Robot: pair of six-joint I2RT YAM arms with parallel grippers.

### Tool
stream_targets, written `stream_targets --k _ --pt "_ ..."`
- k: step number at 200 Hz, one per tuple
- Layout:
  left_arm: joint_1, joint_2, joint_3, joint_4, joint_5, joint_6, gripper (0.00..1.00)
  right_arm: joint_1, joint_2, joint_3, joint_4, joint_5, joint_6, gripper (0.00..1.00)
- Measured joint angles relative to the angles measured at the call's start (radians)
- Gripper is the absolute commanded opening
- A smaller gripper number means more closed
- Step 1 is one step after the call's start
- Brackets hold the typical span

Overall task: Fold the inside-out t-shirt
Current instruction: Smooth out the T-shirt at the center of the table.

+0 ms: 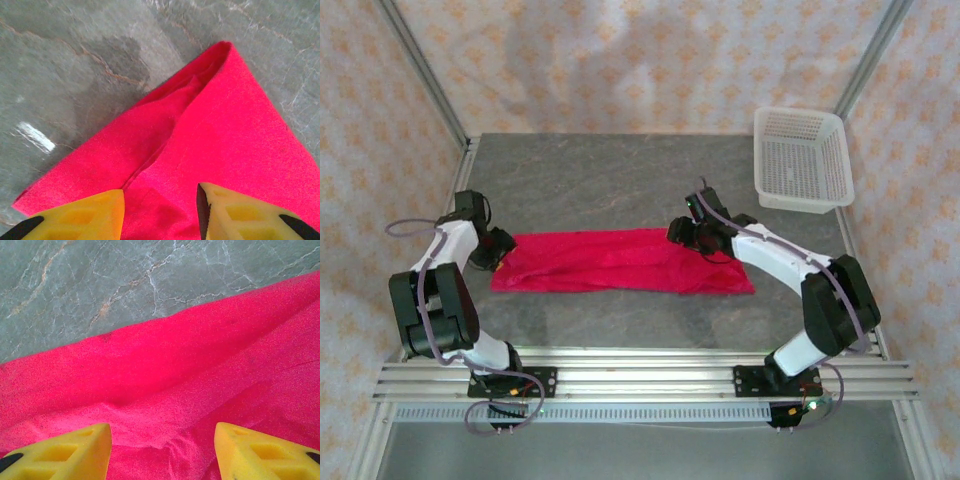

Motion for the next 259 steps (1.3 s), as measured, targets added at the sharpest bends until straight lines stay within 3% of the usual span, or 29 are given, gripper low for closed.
stream_targets --k 54,67,91,105,207,259 --pt "0.0 0.072 -0.016 0.066 0.04 -0.02 0.38 0.0 0.02 0.001 0.002 -0.027 -0.018 0.58" --pt "0.0 0.092 -0.016 0.081 0.05 -0.026 0.31 0.0 0.02 0.002 0.003 -0.03 -0.022 0.58" --pt "0.0 0.108 -0.014 0.1 0.053 -0.039 0.07 0.0 0.02 0.002 0.002 -0.03 -0.023 0.58" --pt "0.0 0.113 -0.01 0.104 0.053 -0.038 0.0 0.0 0.02 0.002 0.002 -0.029 -0.026 0.58" --pt "-0.014 0.117 0.222 0.032 0.072 -0.044 0.0 -0.024 0.171 -0.033 -0.024 0.081 -0.01 0.56" --pt "-0.061 0.274 0.408 -0.009 0.073 -0.042 0.0 -0.023 0.173 -0.033 -0.024 0.088 -0.011 0.56"
